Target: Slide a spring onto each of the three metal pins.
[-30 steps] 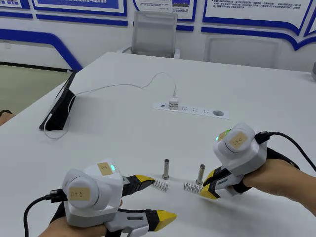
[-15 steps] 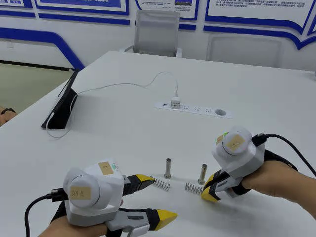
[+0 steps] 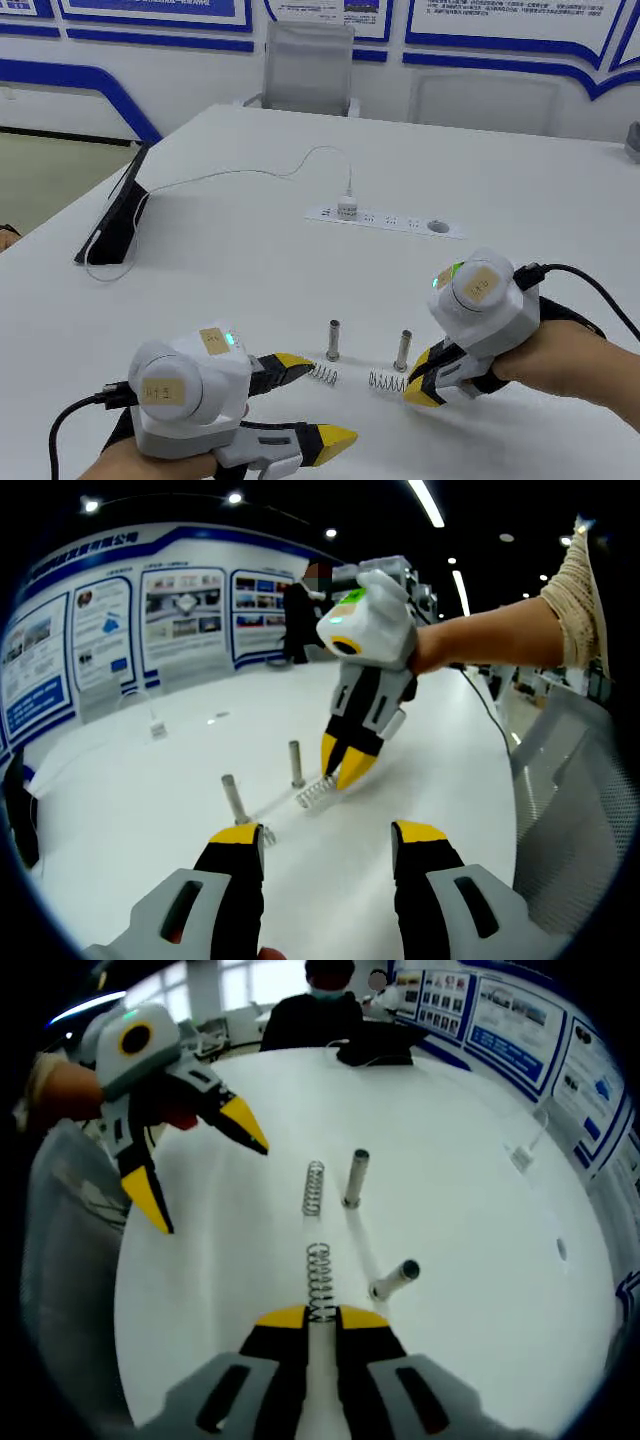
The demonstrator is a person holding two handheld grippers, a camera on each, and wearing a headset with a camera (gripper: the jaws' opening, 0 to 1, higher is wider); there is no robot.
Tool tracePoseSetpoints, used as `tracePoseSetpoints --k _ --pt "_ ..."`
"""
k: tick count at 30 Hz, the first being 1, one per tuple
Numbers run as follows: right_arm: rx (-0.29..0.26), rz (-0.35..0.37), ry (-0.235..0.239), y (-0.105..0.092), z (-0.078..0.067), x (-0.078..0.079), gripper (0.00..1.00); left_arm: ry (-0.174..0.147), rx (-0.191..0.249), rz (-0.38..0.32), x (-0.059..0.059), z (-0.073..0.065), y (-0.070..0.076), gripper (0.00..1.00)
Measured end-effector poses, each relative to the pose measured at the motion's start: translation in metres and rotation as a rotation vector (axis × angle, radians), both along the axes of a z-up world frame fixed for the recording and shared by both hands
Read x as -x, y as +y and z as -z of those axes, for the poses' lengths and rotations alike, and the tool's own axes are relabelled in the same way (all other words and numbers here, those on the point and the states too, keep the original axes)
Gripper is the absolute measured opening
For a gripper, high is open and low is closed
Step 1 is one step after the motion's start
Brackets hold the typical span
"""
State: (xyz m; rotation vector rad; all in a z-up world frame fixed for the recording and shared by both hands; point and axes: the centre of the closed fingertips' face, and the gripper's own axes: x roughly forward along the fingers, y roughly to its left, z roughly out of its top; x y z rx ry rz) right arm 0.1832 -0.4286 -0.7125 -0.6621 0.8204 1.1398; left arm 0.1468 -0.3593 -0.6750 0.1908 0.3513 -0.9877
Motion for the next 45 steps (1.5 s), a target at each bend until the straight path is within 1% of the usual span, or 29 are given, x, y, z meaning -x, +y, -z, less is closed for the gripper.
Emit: tracePoseSetpoints --k 6,13,22,33,39,45 --pt "-0.019 -0.048 -0.026 0.005 -0.018 0.011 0.11 -0.006 -0.003 0.014 0.0 -0.002 -0.005 0.51" --pt "-0.008 -0.089 -0.038 0.006 -0.025 0.02 0.11 -0.014 -0.006 0.027 0.0 -0.003 -0.009 0.51" --pt "-0.003 -0.165 -0.035 0.017 -0.035 0.037 0.11 -0.026 -0.017 0.047 0.002 -0.003 -0.013 0.47" --pt "-0.001 -0.228 -0.036 0.027 -0.041 0.047 0.11 -0.053 -0.031 0.077 0.006 -0.004 -0.016 0.36" --pt "0.006 -0.257 -0.029 0.03 -0.042 0.052 0.11 -0.071 -0.032 0.098 0.008 -0.005 -0.02 0.28" --pt "0.009 -0.271 -0.026 0.031 -0.042 0.054 0.12 -0.087 -0.036 0.115 0.01 -0.005 -0.022 0.2"
